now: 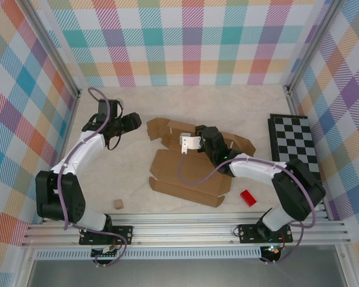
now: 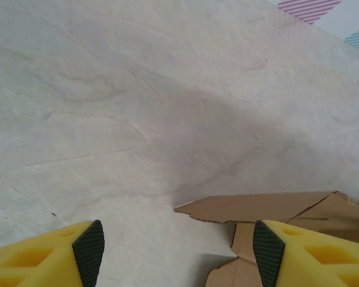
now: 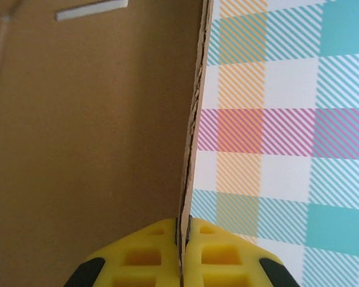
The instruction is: Fold the paper box
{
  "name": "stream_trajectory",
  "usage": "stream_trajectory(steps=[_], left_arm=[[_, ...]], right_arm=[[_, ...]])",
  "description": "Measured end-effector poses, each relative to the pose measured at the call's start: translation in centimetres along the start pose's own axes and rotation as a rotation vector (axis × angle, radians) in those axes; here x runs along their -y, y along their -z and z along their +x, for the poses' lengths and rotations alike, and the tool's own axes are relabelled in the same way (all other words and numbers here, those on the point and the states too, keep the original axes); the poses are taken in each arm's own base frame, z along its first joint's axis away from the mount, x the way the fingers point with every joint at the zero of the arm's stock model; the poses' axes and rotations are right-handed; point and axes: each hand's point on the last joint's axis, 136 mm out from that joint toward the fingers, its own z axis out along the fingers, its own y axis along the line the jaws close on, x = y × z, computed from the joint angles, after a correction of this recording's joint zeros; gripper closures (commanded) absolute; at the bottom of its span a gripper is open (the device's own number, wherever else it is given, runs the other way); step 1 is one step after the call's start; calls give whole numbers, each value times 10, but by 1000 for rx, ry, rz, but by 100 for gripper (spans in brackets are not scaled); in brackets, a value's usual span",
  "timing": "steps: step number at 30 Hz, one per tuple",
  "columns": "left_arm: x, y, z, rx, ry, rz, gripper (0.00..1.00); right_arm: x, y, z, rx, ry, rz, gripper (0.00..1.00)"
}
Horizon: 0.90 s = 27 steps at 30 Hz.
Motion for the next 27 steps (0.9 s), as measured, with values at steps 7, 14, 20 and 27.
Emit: stream_trajectory(steps=[7,14,20,27], left_arm=[[10,-19,14,-103,-18,68,37],[10,-26,10,-102,-120,98,44],[-18,-24,-40,54,-217,149,41],[-22,-66,-16,-9,-414,326,44]], right_arm=[[2,-19,-2,-35,85,124,100],[1,-17,-5,-32,105,149,100],[0,-12,-8,-22,106,149,100],[0,-9,-10,-15,108,140,100]])
